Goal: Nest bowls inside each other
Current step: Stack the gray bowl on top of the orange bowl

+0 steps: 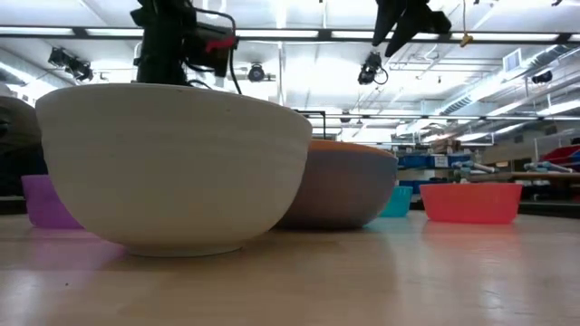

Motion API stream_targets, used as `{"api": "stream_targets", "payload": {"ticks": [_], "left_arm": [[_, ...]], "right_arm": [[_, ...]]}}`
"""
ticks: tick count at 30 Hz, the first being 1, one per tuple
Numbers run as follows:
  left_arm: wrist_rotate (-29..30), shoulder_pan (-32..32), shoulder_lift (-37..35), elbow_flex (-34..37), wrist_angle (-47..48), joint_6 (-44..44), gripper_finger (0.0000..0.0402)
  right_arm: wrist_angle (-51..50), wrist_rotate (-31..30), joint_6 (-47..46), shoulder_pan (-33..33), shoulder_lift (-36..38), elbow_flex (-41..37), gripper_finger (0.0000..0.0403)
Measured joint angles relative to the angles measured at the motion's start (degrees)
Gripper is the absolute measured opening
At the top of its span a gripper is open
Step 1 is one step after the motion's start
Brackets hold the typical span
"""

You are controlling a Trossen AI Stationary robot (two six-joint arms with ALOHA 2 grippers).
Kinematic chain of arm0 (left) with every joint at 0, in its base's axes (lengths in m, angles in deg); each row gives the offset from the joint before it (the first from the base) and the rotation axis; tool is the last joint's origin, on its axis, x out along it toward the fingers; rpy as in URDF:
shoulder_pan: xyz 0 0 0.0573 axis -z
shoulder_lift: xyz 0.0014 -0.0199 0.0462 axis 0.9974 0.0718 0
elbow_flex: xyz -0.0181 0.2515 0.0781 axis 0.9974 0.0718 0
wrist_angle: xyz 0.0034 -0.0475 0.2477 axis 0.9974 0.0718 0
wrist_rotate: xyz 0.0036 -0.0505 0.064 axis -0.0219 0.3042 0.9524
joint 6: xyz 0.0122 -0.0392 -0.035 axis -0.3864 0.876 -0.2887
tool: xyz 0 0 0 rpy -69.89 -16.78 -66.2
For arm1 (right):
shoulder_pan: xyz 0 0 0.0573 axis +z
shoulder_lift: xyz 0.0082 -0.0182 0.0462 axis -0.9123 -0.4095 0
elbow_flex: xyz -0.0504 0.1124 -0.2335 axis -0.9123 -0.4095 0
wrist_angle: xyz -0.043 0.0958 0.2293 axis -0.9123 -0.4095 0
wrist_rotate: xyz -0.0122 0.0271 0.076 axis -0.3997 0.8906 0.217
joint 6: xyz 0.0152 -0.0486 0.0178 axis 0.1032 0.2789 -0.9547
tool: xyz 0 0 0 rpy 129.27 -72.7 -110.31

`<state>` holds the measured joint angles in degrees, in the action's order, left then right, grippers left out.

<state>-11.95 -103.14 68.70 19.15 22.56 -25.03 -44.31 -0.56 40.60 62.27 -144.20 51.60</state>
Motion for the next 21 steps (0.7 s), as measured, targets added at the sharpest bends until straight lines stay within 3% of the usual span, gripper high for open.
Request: {"api": "stream_targets", "payload": {"ticks": [10,21], "left_arm": [[-1.8,-2.6,-0.3,0.0,-0.1,-3.2,0.0112],[-2.9,-7.1,-0.3,0.0,-1.4,-4.0,0.0188]], "right_arm": [[1.9,2.8,1.2,3.1,-5.9,0.0,0.0137],[4.7,3.4,1.7,3.7,-6.8,0.0,0.0139]]}}
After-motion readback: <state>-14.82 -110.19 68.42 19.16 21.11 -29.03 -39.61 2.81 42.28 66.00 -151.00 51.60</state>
